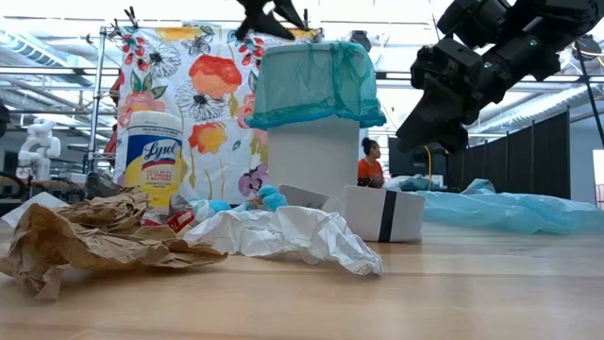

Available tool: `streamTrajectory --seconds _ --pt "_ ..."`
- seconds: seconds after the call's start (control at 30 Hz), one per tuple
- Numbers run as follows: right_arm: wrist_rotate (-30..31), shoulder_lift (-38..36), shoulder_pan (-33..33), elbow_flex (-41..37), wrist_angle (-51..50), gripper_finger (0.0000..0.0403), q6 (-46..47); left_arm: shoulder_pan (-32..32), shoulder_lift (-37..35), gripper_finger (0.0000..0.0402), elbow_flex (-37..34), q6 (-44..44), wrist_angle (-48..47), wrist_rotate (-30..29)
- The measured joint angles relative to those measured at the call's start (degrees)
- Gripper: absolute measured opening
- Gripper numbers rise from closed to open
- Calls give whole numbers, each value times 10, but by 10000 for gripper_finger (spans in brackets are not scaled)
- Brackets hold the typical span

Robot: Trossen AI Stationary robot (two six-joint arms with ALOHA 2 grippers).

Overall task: Place trash/remove bag and relplace
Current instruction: Put the top blue plastic into the trash bin

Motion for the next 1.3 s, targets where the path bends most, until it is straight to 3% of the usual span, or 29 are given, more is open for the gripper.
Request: streamTrajectory --seconds 0.17,0.4,0.83,1.3 --pt "0 0 0 0 -16 160 0 -80 -34 163 -12 0 -66 -64" --pt "0 0 0 0 -17 160 0 -175 -58 163 -51 -69 -179 -119" --pt "3 0 0 0 -12 160 4 -300 -144 163 -247 -235 -98 -192" --pt "3 0 0 0 -8 160 29 -356 -230 163 -390 -300 -52 -227"
